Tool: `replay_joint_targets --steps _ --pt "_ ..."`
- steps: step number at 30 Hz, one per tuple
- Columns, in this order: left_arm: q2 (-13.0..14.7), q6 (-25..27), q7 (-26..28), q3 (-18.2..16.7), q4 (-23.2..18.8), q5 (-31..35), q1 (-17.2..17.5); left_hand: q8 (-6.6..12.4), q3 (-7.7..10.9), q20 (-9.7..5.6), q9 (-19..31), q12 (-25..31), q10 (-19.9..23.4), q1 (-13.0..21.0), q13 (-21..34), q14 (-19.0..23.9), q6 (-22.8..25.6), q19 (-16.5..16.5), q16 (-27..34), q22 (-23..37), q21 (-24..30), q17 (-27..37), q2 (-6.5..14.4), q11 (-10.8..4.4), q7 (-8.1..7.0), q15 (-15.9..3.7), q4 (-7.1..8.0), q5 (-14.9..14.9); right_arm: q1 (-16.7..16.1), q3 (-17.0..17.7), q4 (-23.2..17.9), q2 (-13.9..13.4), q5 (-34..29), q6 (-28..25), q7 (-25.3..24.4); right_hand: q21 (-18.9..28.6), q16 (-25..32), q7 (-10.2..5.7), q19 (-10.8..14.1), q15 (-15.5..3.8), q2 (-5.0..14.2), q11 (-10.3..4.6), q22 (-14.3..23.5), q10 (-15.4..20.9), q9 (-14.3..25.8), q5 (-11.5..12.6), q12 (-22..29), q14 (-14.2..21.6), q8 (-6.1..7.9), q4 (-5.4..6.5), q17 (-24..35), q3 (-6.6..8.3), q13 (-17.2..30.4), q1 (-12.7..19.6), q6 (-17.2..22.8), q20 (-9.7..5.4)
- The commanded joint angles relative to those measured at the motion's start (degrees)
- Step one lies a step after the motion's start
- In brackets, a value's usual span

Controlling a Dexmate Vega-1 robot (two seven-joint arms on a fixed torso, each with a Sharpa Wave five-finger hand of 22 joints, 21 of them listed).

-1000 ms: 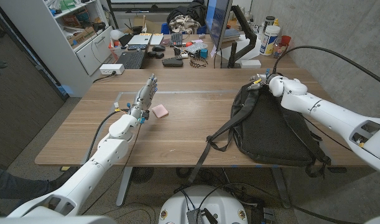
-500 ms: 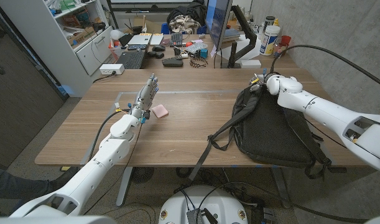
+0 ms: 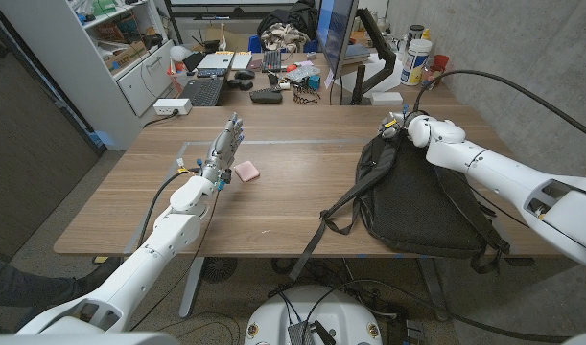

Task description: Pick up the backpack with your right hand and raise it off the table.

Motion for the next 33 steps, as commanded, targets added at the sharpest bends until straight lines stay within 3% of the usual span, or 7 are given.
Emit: replay_joint_targets --steps 1,3,5,9,16,22,33 --pt "0.2 0.5 0.2 -0.1 -0.4 -0.2 0.0 0.38 -0.18 0.22 0.2 0.4 -0.1 0.1 0.2 0.3 0.3 -0.2 0.4 0.2 0.2 0.2 0.3 -0.26 -0.04 0.1 0.22 0.0 -0.8 1.0 1.3 0.6 1.8 2.7 -3.7 2.1 2.2 0.04 4.8 -9.33 0.71 -0.71 0.9 -0.5 7.1 1.4 4.5 0.5 5.81 0.19 7.0 -1.84 7.7 4.4 0.4 -8.44" --pt "0.3 0.7 0.4 -0.2 -0.6 -0.2 0.1 0.37 -0.21 0.39 0.2 0.4 -0.1 0.1 0.2 0.3 0.3 -0.2 0.4 0.2 0.3 0.2 0.3 -0.26 -0.09 0.12 0.23 -0.1 -1.0 1.2 1.5 0.7 2.2 2.8 -4.3 3.9 3.2 -0.01 5.0 -9.57 0.78 -1.05 1.7 -1.4 11.1 2.2 6.6 0.3 8.72 0.14 11.5 -2.86 12.2 6.8 -0.2 -8.66" --pt "0.3 0.8 0.5 -0.3 -0.8 -0.2 0.1 0.41 -0.22 0.45 0.2 0.4 -0.1 0.0 0.2 0.3 0.4 -0.1 0.4 0.2 0.3 0.2 0.3 -0.18 -0.07 0.12 0.24 -0.1 -1.1 1.4 1.7 0.6 2.4 3.4 -4.8 5.4 3.9 0.3 5.1 -9.81 0.93 -1.87 2.5 -2.0 13.1 2.6 7.9 0.5 10.1 0.05 14.1 -3.46 14.9 8.5 -0.3 -9.01" --pt "0.4 1.1 0.5 -0.2 -0.7 -0.3 0.0 0.41 -0.25 0.57 0.2 0.4 0.0 0.0 0.2 0.4 0.5 0.0 0.4 0.2 0.3 0.2 0.3 -0.19 -0.06 0.14 0.25 -0.1 -1.3 1.9 1.2 0.5 2.9 3.4 -5.6 9.1 5.6 0.27 4.3 -9.94 0.86 -2.16 5.0 -2.6 14.4 3.4 9.8 0.6 10.75 -0.13 19.4 -4.63 20.1 12.1 -0.8 -9.31" --pt "0.1 1.3 0.1 0.0 0.1 -0.4 -0.6 0.44 -0.31 0.87 0.2 0.4 0.0 0.0 0.2 0.4 0.6 0.1 0.4 0.2 0.3 0.2 0.4 -0.21 -0.05 0.17 0.28 -0.1 -2.1 3.1 -1.1 -0.5 3.4 2.9 -6.7 13.8 6.8 0.23 2.6 -9.98 0.47 -2.87 8.1 -3.1 15.1 4.4 10.8 0.6 10.88 -0.27 24.2 -5.59 24.8 15.9 -0.7 -9.61" --pt "0.0 1.1 -0.3 0.1 0.5 -0.4 -0.9 0.42 -0.37 1.05 0.2 0.4 0.1 0.0 0.2 0.4 0.7 0.1 0.4 0.2 0.3 0.2 0.4 -0.22 -0.06 0.17 0.3 -0.2 -3.4 4.4 -4.0 -1.9 4.0 2.4 -7.6 16.2 7.2 0.47 1.7 -9.98 0.07 -2.52 9.6 -2.6 14.7 4.9 11.2 1.0 10.57 -0.13 26.2 -6.14 26.8 17.2 -0.2 -9.62" --pt "-0.3 1.1 -1.6 0.4 1.6 -0.7 -2.0 0.38 -0.44 1.08 0.2 0.4 0.1 0.0 0.2 0.4 0.7 0.1 0.4 0.2 0.3 0.2 0.5 -0.26 -0.05 0.18 0.31 -0.3 -7.8 8.8 -13.0 -6.1 5.7 1.2 -10.5 19.0 7.5 0.7 0.2 -9.99 -0.21 -3.1 11.2 -1.1 13.7 5.5 11.7 2.2 9.98 -0.1 28.1 -6.36 28.9 18.8 0.5 -9.67"
